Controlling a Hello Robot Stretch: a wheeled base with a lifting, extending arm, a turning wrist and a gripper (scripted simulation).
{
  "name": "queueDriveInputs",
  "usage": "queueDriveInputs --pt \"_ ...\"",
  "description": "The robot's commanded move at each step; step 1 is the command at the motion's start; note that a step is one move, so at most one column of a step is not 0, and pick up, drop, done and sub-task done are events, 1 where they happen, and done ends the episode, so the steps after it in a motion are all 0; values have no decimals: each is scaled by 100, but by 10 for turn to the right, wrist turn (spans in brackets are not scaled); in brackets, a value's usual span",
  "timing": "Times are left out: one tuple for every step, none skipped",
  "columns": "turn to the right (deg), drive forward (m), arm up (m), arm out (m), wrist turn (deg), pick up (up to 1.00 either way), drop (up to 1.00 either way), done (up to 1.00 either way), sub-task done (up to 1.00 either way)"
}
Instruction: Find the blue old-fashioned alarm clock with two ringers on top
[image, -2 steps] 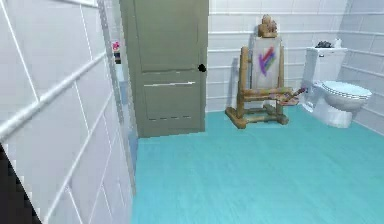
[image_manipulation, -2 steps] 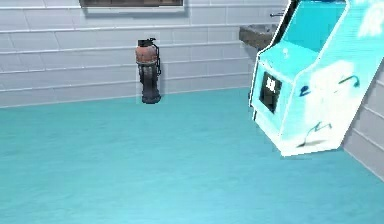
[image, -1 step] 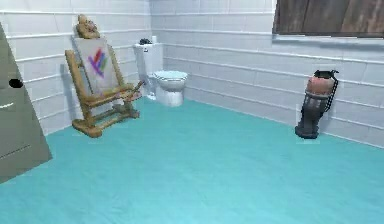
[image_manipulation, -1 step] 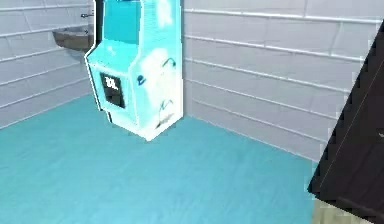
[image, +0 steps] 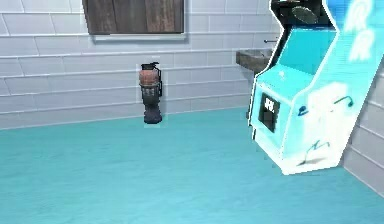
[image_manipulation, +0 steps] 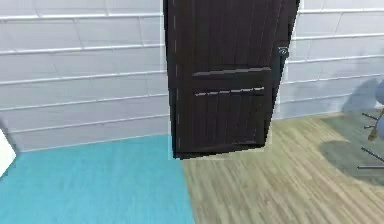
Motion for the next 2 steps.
queueDriveInputs --pt "300 0 0 0 0 0 0 0 0" --pt "0 15 0 0 0 0 0 0 0"
